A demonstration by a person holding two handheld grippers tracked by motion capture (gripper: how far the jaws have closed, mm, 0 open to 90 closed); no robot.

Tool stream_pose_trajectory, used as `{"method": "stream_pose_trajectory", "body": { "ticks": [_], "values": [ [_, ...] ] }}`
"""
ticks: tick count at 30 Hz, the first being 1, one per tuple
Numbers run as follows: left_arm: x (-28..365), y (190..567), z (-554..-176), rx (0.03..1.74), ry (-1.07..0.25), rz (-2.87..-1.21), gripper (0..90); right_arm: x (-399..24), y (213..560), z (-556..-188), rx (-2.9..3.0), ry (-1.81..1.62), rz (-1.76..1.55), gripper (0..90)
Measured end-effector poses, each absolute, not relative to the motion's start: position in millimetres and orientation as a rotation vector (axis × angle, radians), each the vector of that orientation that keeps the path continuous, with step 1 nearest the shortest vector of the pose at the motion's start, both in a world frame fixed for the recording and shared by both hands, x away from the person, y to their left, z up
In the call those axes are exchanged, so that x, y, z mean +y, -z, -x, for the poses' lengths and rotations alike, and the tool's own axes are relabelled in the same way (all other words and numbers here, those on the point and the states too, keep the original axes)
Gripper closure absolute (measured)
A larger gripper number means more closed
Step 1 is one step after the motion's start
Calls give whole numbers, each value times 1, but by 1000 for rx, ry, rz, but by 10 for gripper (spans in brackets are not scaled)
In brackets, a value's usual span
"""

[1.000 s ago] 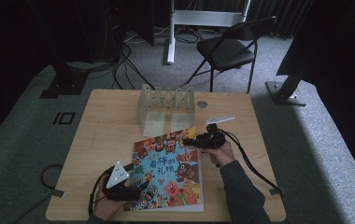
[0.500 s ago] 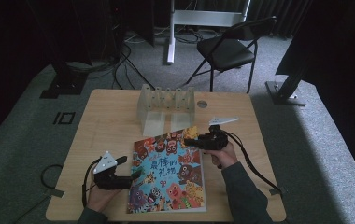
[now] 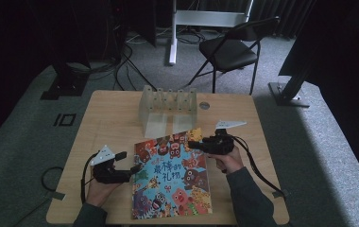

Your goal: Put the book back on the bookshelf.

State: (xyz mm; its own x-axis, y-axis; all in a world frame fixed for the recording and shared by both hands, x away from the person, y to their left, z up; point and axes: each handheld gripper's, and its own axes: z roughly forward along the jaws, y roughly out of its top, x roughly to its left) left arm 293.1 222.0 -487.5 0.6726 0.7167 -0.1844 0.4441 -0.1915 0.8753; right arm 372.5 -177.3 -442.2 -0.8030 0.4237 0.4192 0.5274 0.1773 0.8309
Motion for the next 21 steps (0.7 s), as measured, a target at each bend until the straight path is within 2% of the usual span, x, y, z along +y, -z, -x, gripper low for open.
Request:
{"method": "stream_pose_trajectory", "body": {
  "ticks": [21],
  "values": [
    [220,480,-307,908,-312,-1836,151,-182,426,-360,-2349,1762,933,730]
  ]
}}
